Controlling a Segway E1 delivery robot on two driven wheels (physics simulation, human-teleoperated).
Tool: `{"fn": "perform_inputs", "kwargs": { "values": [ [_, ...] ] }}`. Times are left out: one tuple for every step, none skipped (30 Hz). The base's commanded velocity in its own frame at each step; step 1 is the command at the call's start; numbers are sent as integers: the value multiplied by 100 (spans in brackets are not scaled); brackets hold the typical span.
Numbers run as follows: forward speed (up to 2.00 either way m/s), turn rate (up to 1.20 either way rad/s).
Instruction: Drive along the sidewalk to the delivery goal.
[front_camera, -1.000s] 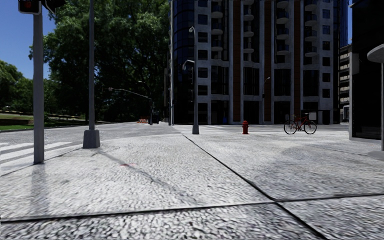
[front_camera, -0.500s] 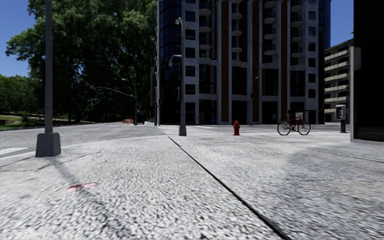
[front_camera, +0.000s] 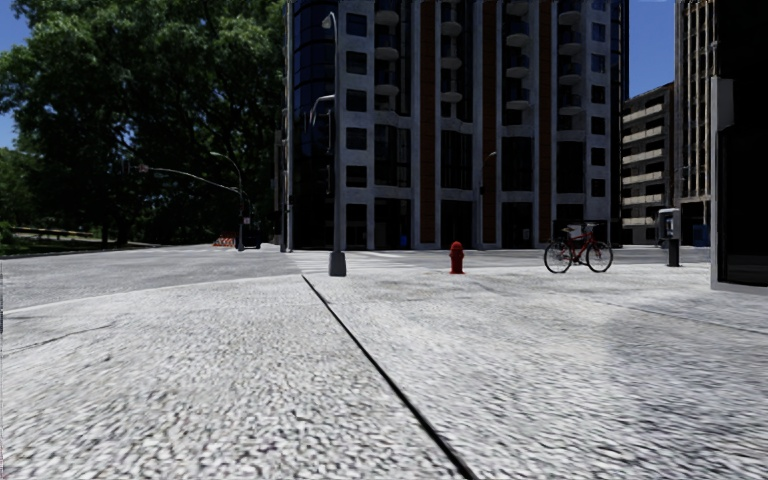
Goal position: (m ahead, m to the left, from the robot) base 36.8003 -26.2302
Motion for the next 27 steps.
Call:
{"fn": "perform_inputs", "kwargs": {
  "values": [
    [200, -27],
    [200, -27],
    [200, -27],
    [200, -27],
    [200, -27],
    [200, -27],
    [200, -27],
    [200, -27],
    [200, -27],
    [200, -27],
    [200, -27],
    [200, -27],
    [200, -27],
    [200, -27],
    [200, -27],
    [200, -27],
    [200, -27],
    [200, -27],
    [200, -27],
    [200, -27],
    [200, -27],
    [200, -27],
    [200, -27],
    [200, -27],
    [200, -27],
    [200, 0],
    [200, 0]
  ]
}}
